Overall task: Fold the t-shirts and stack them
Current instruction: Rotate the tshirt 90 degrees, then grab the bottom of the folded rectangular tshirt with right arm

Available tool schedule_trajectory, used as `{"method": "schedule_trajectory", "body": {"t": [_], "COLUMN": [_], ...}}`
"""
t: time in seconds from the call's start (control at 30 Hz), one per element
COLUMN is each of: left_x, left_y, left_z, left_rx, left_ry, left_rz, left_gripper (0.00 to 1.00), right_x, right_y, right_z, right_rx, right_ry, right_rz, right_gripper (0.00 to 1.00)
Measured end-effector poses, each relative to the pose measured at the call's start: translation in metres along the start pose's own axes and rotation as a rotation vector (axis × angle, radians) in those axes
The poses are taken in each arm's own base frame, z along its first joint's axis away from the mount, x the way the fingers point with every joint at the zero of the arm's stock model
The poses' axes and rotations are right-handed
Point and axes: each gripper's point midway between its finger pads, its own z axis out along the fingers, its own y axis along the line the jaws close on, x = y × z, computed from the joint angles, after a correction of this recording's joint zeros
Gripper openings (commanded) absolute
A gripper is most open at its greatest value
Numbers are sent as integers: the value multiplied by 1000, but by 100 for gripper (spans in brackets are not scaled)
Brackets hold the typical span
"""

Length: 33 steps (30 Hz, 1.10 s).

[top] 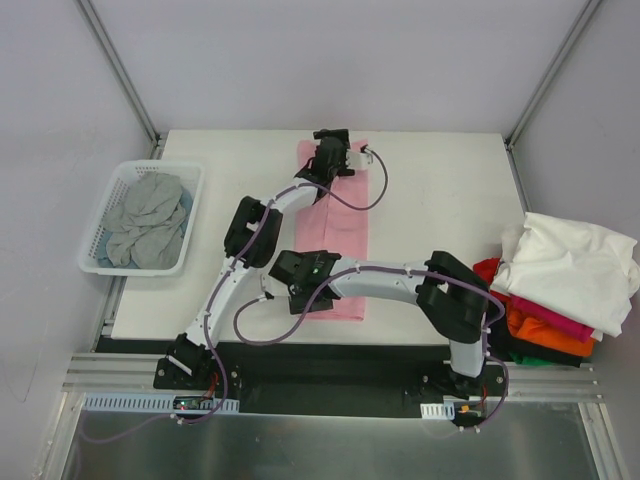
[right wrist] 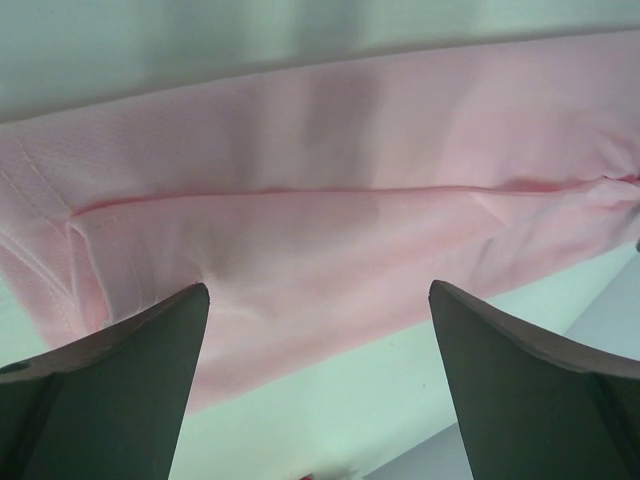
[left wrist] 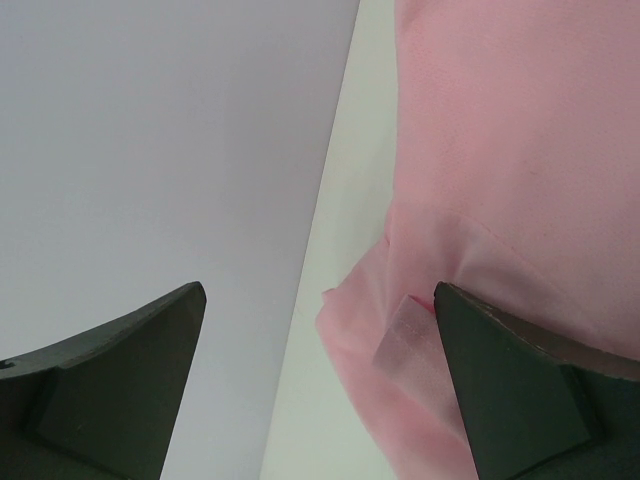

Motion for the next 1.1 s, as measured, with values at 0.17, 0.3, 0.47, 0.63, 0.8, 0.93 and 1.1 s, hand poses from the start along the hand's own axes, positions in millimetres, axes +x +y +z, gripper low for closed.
{"method": "schedule_trajectory", "body": {"t": [0.17,0.3,0.47,0.63,0.8,0.93,1.1], "left_x": [7,5,3,4,12,17,7], "left_y": [13,47,103,139,143,134,125], "left_z": [-21,-39,-62,-82,-101,-116,-119], "left_rx": [1,-50,-152,-220,-190,-111,-26], "left_ry": [42,55,65,82,112,124,100], "left_rz": [20,22,0,-21,-86,-177,-276], "left_gripper": [99,99,99,99,99,99,99], "right_x": [-4,-3,4,14,27,47,81], "right_y": [-11,-24,-35,-45,-59,-74,-90], "right_z": [-26,-54,-77,-91,-103,-109,-111], "right_rx": [74,142,201,266,324,368,409], "right_ry": [-16,-33,-36,-31,-36,-33,9], "right_rz": [2,16,38,57,105,171,256], "right_gripper": [96,96,96,96,96,96,96]}}
